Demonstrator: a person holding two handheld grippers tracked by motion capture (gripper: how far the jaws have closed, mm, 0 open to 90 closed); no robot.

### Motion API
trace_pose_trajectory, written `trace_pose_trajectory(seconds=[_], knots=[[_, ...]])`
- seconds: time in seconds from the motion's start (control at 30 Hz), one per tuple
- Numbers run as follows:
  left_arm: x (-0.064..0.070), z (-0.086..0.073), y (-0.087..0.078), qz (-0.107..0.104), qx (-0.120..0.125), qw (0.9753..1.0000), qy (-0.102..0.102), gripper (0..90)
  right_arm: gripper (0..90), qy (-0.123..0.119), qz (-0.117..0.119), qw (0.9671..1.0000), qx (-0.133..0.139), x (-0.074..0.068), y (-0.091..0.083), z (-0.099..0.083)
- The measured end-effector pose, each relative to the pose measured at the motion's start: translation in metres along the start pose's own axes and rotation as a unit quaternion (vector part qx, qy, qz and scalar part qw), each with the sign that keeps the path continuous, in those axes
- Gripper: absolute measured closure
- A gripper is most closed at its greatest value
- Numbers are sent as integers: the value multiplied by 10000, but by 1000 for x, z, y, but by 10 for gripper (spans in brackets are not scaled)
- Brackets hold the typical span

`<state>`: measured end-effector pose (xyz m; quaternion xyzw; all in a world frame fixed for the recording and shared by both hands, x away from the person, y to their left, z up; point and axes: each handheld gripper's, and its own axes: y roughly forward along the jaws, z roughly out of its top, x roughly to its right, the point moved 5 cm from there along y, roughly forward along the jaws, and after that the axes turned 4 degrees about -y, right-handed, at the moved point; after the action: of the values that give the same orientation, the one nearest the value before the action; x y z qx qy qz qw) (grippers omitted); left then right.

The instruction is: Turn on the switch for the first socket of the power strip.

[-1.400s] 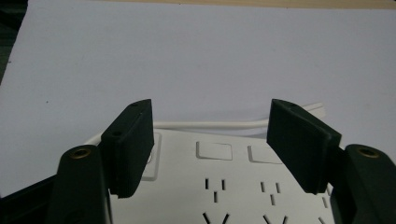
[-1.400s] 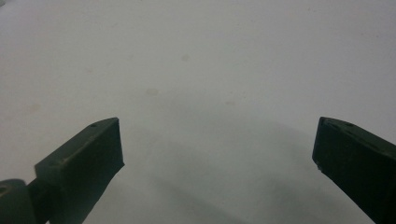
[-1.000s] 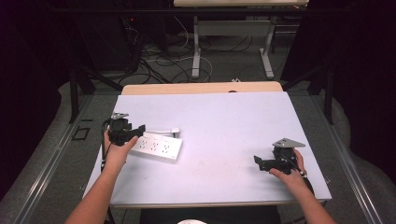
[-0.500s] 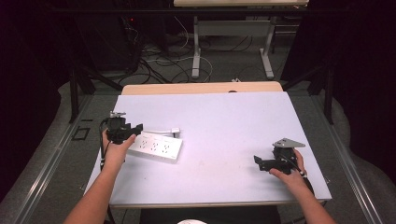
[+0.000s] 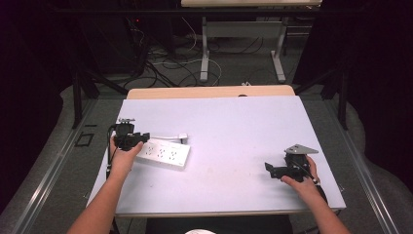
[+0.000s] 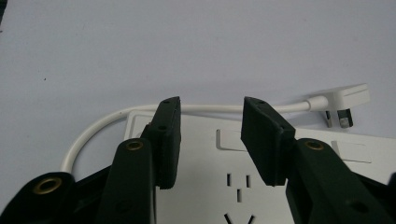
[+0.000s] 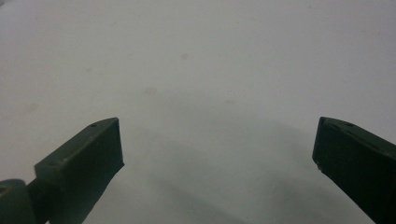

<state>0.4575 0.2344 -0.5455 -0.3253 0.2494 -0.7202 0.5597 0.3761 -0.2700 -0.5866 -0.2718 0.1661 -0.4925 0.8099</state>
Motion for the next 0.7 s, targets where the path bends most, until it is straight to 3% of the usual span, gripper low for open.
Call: trace_pose_trajectory(seconds=[0.33, 0.7], knots=[[-4, -4, 4, 44, -363, 9993, -63, 636, 10, -3, -2, 10000, -17, 1, 1, -1], [0, -6, 8, 68, -391, 9992, -34, 659, 10, 25, 27, 10000, -42, 0, 2, -1]])
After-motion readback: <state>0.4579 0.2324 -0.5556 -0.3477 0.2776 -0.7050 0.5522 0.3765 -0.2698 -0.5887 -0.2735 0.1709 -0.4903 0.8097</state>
